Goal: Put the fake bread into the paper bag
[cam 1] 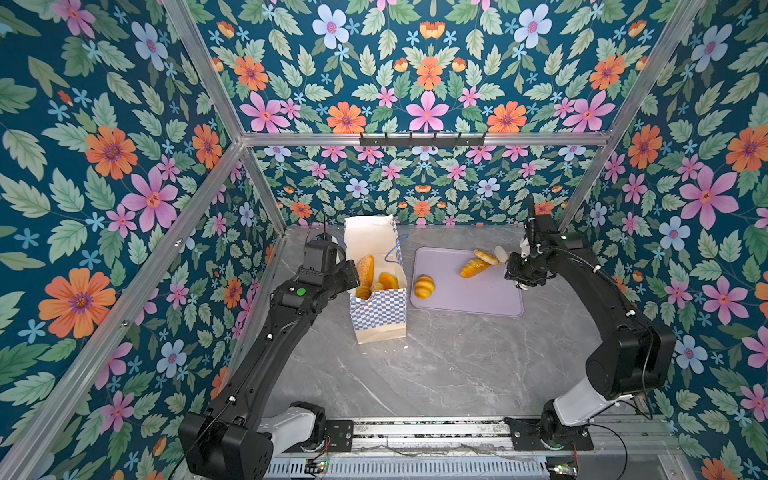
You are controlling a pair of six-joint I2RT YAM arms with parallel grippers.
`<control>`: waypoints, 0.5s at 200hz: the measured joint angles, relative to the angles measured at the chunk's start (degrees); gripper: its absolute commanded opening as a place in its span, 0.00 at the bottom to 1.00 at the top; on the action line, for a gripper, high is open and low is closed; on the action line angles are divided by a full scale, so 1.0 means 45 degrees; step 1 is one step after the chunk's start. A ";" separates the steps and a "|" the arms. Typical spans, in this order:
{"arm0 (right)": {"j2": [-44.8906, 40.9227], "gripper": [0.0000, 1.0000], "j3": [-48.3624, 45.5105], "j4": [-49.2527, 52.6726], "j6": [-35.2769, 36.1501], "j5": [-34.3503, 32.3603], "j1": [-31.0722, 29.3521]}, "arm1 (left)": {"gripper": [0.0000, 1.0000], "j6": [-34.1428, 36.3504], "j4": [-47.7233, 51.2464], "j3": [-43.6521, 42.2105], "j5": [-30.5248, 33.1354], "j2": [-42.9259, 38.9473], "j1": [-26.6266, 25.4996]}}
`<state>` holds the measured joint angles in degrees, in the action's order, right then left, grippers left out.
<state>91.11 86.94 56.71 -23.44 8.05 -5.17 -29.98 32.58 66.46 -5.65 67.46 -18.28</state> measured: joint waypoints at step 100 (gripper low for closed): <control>-0.1132 0.36 -0.3827 -0.3648 -0.2293 0.4692 0.2501 | 0.05 0.0000 -0.0131 -0.0024 -0.0044 0.0049 0.0000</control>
<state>86.02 69.71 40.29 -33.76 29.17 6.09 -29.98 31.99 66.35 -5.85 67.68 -18.28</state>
